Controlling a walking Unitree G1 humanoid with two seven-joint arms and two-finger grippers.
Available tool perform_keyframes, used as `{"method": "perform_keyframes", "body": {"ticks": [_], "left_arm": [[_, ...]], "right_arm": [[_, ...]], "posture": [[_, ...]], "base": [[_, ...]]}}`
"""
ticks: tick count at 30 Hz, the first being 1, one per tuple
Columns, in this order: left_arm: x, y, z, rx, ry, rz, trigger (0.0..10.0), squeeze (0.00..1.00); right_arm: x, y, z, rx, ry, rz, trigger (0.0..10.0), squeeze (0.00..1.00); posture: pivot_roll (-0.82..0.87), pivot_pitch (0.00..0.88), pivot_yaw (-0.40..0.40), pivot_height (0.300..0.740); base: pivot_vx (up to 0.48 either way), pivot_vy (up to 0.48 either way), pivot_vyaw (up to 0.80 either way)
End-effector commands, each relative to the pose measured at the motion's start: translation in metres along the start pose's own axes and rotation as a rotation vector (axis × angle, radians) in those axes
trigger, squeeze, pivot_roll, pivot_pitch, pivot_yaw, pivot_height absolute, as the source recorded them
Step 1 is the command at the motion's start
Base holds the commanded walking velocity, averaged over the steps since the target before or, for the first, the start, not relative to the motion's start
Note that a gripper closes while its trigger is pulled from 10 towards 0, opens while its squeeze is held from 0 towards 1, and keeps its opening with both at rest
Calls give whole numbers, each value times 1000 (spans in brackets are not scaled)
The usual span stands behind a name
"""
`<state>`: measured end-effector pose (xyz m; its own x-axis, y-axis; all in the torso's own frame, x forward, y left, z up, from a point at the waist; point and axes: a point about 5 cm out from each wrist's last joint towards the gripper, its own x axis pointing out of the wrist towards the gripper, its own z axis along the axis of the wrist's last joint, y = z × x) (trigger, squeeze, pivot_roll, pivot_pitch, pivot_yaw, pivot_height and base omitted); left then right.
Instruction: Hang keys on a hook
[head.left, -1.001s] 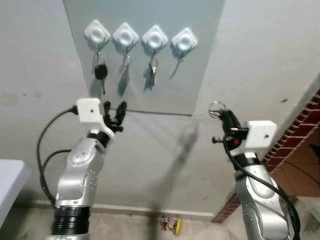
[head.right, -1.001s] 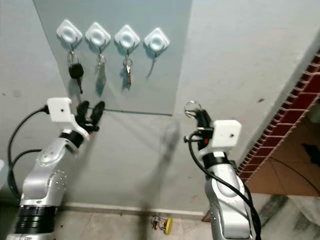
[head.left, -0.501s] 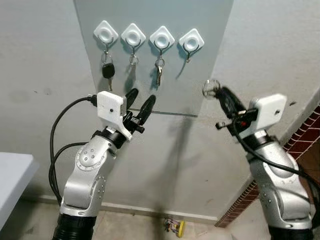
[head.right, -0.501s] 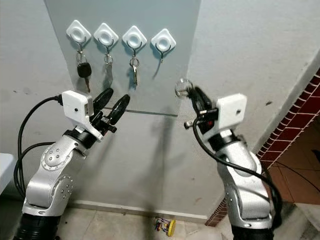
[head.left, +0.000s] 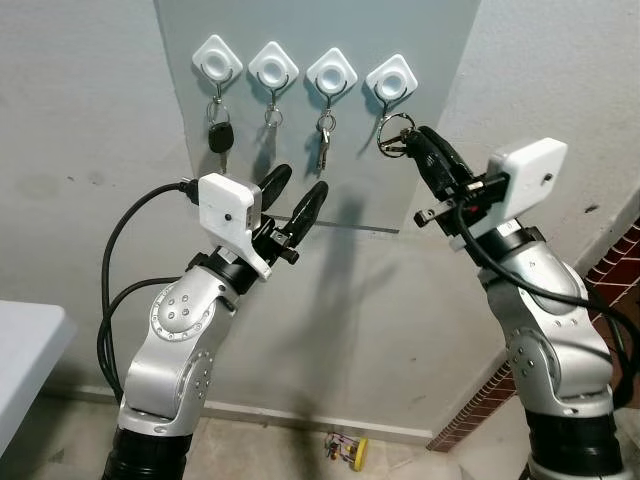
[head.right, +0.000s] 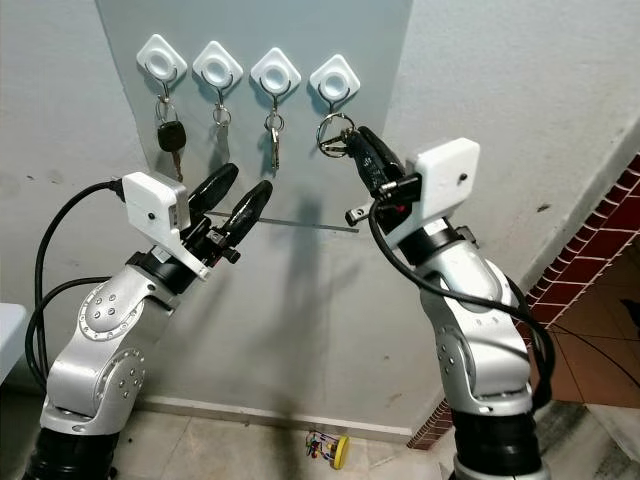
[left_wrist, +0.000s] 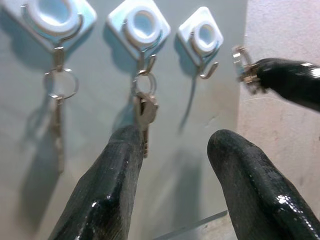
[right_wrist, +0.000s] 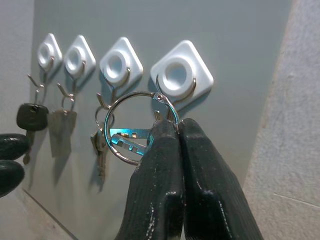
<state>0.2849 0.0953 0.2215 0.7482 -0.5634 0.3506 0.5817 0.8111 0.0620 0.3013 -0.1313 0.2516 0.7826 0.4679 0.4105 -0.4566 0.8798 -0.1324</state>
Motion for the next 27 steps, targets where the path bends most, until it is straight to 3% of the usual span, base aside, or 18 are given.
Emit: {"method": "perform_keyframes", "body": {"ticks": [1, 8, 17, 26, 27], "left_arm": [[4, -5, 9, 24, -29, -18, 10000, 0], [5, -8, 14, 23, -53, -24, 10000, 0], [4, -5, 16, 22, -57, -8, 10000, 0], [2, -4, 18, 26, -60, 9, 10000, 0], [2, -3, 18, 24, -62, 12, 10000, 0]], "right_arm": [[6, -1, 1, -9, 13, -16, 10000, 0], [15, -10, -1, 14, 49, -100, 10000, 0], [21, -12, 3, 24, 56, -106, 10000, 0], [14, -11, -3, -13, 110, -86, 10000, 0], [7, -10, -10, 0, 147, -82, 10000, 0]], "posture": [[-109, 29, -38, 724], [-104, 33, -45, 724], [-102, 35, -47, 724], [-92, 40, -56, 724], [-93, 40, -56, 724]], "base": [[0, 0, 0], [0, 0, 0], [0, 0, 0], [0, 0, 0], [0, 0, 0]]}}
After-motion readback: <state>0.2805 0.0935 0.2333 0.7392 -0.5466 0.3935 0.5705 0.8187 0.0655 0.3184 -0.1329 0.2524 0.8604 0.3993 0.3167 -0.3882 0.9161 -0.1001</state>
